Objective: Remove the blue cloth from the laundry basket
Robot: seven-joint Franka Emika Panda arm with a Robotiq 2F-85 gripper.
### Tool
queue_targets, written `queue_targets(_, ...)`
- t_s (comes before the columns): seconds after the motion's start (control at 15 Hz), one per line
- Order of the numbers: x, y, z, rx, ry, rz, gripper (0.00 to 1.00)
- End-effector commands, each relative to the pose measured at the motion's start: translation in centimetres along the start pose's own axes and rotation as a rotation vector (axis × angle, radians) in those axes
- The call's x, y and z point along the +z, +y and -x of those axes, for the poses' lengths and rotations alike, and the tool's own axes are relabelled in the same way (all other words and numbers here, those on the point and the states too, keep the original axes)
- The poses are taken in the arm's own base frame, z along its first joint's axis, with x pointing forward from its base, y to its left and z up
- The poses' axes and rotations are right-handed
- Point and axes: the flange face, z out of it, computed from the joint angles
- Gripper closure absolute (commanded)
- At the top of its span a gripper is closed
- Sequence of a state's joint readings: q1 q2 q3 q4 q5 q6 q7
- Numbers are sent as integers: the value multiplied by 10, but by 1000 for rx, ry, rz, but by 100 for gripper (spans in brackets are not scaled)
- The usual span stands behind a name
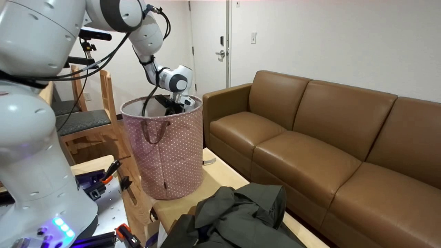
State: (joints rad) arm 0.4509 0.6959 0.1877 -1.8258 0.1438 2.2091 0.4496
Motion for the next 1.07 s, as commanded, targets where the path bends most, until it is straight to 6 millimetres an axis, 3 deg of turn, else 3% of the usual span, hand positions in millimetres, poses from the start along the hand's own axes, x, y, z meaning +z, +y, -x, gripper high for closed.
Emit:
queue_targets(0.0,15,-10,-10,50,-87,33,0)
queue_targets(0.4,28,-9,-15,92,-185,47,0)
queue_targets(1.0,47,6,-41,123,-142,52,0)
